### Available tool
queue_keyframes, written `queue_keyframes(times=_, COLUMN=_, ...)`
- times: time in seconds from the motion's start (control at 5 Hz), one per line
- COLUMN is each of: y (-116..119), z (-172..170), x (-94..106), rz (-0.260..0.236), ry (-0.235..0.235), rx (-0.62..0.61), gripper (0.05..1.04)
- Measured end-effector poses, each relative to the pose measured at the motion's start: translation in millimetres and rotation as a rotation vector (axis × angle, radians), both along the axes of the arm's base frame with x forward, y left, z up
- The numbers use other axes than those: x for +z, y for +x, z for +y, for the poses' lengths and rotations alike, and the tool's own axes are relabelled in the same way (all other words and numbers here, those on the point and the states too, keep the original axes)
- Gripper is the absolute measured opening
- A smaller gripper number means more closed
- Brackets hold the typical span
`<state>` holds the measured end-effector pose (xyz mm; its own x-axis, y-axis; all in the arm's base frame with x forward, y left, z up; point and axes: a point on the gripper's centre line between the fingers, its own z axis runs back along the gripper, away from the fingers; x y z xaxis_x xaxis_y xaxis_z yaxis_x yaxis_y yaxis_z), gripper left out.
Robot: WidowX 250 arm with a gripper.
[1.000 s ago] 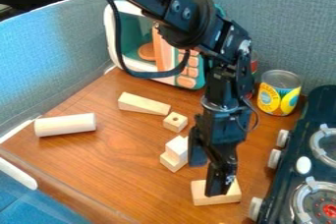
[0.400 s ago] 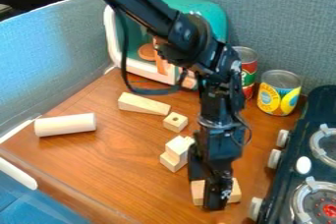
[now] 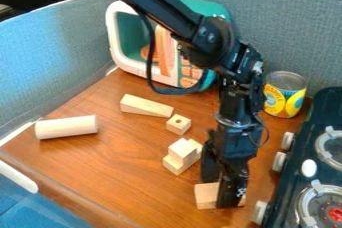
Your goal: Put the white block on top of the other arch
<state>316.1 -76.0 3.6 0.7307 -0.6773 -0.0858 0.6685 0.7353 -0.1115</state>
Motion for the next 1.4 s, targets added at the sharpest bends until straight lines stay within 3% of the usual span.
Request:
queue_keyframes(times=0.2, y=-1, z=-2, x=-0.3, rz=-0.021, ry=-0.019, rx=0.016, gripper=0.638)
queue_keyframes(times=0.4, y=-6, z=-3, x=3.0, rz=-0.02, ry=-0.029, rx=0.025, gripper=0.536)
queue_keyframes(times=0.6, y=-12, z=-4, x=25.3, rz=-0.048, ry=-0.02, rx=0.074, gripper=0.535)
queue_keyframes(times=0.8, y=-16, z=-9, x=63.3, rz=-0.108, ry=0.002, rx=0.135, gripper=0.535)
queue_keyframes(times=1.0, y=-16, z=1, x=68.3, rz=-0.087, ry=0.012, rx=0.199, gripper=0.535)
queue_keyframes(times=1.2, y=1, z=19, x=57.1, rz=-0.079, ry=-0.024, rx=0.308, gripper=0.535)
queue_keyframes(times=1.4, y=7, z=49, x=40.6, rz=-0.002, ry=-0.011, rx=0.455, gripper=0.535)
